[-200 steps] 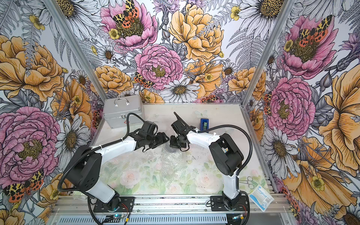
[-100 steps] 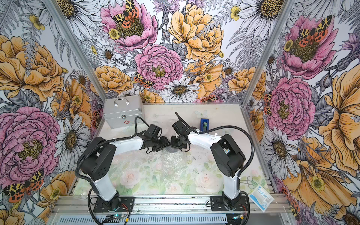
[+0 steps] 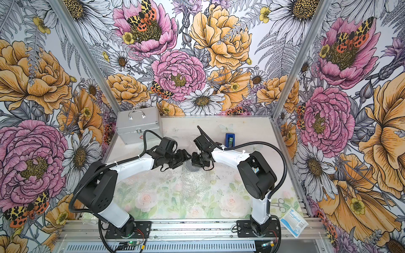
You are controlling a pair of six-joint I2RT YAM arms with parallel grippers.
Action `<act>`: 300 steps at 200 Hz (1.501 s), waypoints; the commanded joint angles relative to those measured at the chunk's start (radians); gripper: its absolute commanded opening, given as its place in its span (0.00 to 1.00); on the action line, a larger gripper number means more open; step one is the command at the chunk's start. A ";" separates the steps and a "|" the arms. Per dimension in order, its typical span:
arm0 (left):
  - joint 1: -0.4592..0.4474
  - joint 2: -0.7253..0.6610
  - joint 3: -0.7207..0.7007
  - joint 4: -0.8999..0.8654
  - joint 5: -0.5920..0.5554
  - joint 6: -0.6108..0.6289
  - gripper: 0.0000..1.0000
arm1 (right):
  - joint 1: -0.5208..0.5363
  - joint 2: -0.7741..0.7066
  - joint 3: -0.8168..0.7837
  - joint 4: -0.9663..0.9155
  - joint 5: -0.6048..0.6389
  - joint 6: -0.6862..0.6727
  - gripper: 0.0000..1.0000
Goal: Wrap bowls in bubble wrap
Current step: Wrap the bowl in bubble wrap.
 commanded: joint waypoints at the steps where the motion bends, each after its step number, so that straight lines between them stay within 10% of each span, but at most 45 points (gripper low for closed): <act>1: -0.018 0.031 0.016 0.008 0.011 -0.012 0.82 | 0.012 0.006 0.005 0.034 -0.016 -0.001 0.16; 93: -0.012 0.181 0.062 0.006 0.015 -0.002 0.63 | 0.034 -0.047 -0.032 0.060 0.013 -0.006 0.04; 145: -0.033 0.236 0.072 -0.009 0.021 0.040 0.36 | -0.101 -0.306 -0.106 0.057 0.057 0.016 0.42; 189: -0.107 0.241 0.177 -0.099 -0.064 0.175 0.21 | -0.249 -0.235 -0.015 0.007 -0.099 -0.080 0.67; 300: -0.188 0.154 0.285 -0.261 -0.086 0.432 0.03 | -0.376 0.015 0.278 -0.038 -0.251 -0.291 0.81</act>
